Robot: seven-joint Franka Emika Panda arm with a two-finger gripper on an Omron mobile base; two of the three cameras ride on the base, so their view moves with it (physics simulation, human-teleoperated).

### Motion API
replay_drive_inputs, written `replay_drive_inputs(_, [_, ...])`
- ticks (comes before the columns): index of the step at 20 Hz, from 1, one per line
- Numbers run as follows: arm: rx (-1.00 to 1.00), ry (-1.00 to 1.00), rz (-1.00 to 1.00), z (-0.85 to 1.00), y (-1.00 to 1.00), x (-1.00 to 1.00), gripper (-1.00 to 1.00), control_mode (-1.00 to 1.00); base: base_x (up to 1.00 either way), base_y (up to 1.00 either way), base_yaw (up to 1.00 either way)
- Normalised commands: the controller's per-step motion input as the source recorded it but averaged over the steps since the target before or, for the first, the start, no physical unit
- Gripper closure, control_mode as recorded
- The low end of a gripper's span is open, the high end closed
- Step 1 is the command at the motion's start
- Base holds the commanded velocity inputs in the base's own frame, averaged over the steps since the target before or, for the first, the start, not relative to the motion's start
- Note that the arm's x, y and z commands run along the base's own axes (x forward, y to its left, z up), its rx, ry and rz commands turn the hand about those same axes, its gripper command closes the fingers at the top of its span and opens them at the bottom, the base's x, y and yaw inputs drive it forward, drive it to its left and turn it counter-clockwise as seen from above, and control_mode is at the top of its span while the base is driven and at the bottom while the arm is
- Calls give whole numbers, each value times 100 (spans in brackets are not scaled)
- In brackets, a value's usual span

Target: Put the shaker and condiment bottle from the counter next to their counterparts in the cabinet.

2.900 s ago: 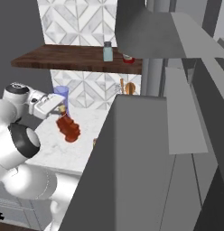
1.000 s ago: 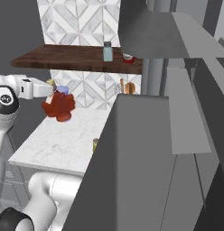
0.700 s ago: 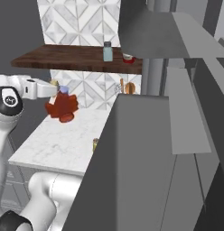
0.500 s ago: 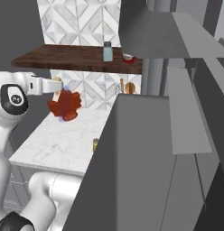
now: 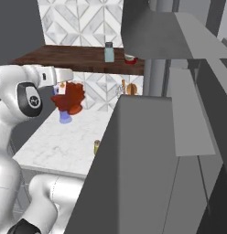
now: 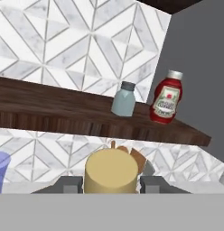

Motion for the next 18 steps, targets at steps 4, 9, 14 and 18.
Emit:
replay_drive_inputs(4, [0, 0, 0, 0, 0, 0, 100, -100, 0, 0, 0])
replay_drive_inputs(9, [0, 4, 2, 34, -20, -2, 100, -100, 0, 0, 0])
replay_drive_inputs(14, [0, 5, 11, 56, -21, -14, 100, -100, 0, 0, 0])
replay_drive_inputs(18, [0, 3, 18, 49, -18, -19, 100, -100, 0, 0, 0])
